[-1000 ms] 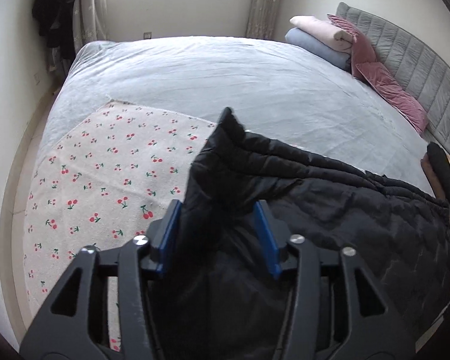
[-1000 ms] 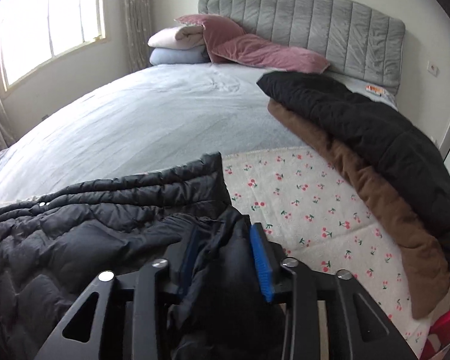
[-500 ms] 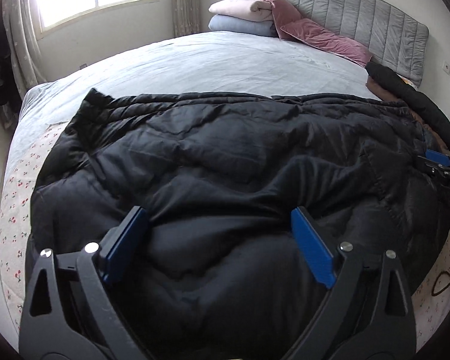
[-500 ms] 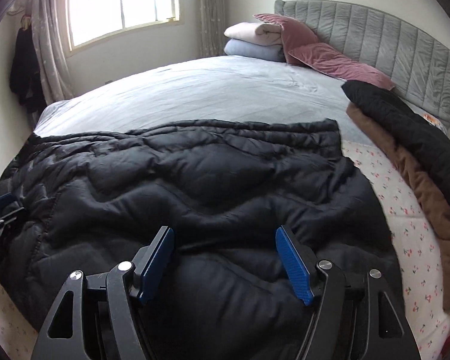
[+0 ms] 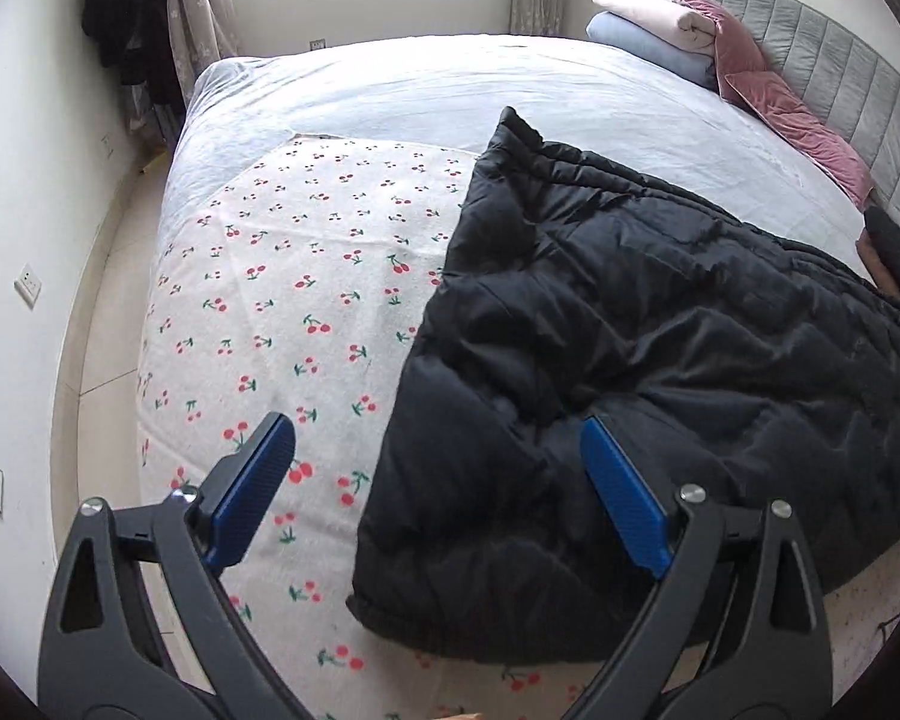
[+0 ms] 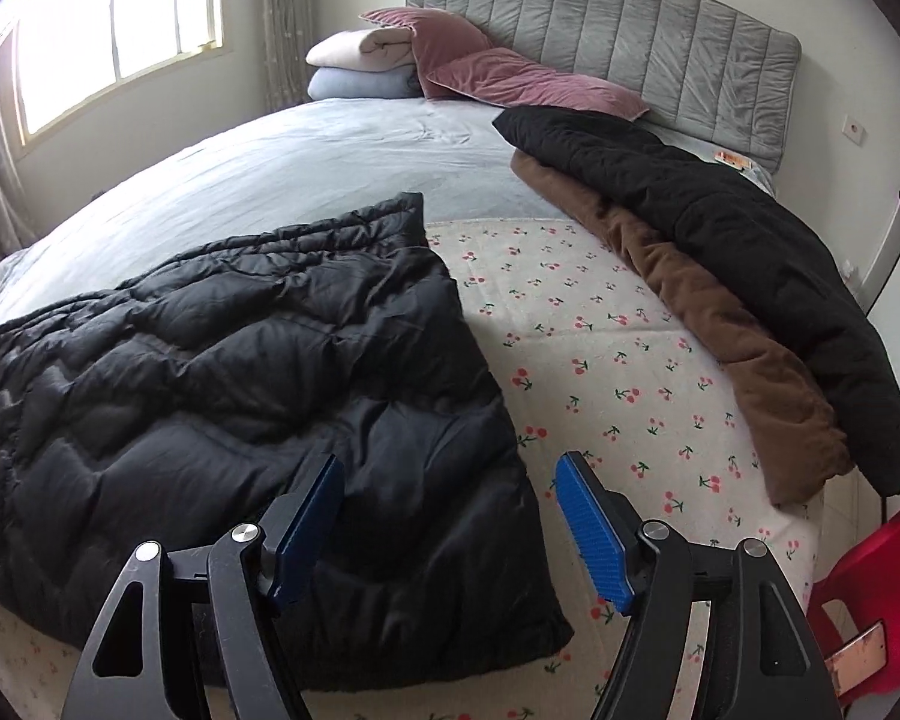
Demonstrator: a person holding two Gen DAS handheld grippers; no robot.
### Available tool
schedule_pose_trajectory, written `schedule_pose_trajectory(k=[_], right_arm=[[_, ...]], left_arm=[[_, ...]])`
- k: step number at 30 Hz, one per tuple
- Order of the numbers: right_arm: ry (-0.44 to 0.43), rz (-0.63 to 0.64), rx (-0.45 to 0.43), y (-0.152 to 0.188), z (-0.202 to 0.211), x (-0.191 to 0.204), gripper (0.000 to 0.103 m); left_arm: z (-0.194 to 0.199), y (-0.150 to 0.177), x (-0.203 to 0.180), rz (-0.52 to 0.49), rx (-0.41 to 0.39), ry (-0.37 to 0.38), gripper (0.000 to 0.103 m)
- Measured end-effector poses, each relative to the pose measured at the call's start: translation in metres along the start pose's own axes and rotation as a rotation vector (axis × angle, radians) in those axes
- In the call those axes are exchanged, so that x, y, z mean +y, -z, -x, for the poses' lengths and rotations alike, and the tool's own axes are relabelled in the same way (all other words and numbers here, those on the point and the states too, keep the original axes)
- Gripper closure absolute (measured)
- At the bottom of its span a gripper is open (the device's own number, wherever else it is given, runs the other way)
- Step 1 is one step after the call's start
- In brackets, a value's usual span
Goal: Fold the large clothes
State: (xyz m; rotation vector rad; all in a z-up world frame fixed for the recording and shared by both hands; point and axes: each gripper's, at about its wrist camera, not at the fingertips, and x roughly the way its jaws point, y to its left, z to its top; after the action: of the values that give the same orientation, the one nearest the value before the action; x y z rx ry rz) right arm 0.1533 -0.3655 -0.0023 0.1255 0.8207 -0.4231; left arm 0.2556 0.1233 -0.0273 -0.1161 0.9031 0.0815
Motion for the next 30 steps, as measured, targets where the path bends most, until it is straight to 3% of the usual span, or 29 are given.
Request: schedule_pose_trajectory(k=[9,17,22,30], right_arm=[[-0.104,0.085,-0.004,0.035,0.062,0.052,0.018],[-0.122,0.134,0.035,0.088,0.068,0.087,0.017],[-0.083,0.181,0.034,0.102,0.065,0.102,0.017],[-0.069,0.216,0.052,0.115,0.073,0.11,0.014]], left_arm=[[0.062,0.049,-0.075,-0.022,0.043,0.082,0.007],[0.057,0.105,-0.145,-0.134,0.006,0.095,0.006],[0.055,0.134,-0.16,-0.188,0.057,0.075,0.006],[0.063,0.144,-0.155,-0.183,0.093,0.043,0.005]])
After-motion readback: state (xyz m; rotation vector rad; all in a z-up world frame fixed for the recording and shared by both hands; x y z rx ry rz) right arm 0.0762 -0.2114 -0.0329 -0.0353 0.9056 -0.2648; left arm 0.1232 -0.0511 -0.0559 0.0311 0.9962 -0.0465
